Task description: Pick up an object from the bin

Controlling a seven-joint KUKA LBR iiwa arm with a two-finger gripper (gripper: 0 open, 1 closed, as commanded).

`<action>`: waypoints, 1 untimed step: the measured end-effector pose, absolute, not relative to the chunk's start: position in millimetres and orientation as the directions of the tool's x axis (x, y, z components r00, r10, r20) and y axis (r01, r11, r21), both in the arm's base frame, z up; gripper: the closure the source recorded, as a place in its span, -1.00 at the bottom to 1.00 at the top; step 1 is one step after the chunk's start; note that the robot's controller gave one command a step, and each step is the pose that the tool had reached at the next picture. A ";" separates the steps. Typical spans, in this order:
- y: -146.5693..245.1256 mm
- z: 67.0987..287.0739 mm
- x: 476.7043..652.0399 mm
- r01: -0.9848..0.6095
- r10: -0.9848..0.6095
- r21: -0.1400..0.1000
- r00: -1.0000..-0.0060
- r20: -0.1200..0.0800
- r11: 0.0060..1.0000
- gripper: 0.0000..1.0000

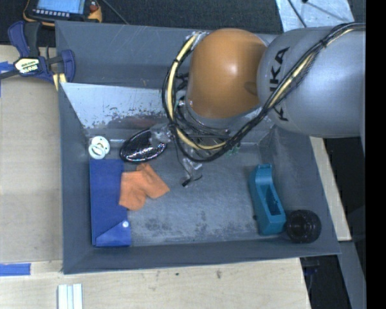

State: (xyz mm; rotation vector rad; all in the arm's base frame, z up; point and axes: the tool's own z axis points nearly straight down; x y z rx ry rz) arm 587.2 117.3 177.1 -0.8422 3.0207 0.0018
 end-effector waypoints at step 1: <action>116.7 177.4 587.4 -0.517 -0.517 -0.001 -0.856 -0.006 0.856 -1.00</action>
Offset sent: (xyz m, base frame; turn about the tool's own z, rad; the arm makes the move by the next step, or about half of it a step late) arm -0.0071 0.0885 -0.0237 -0.0915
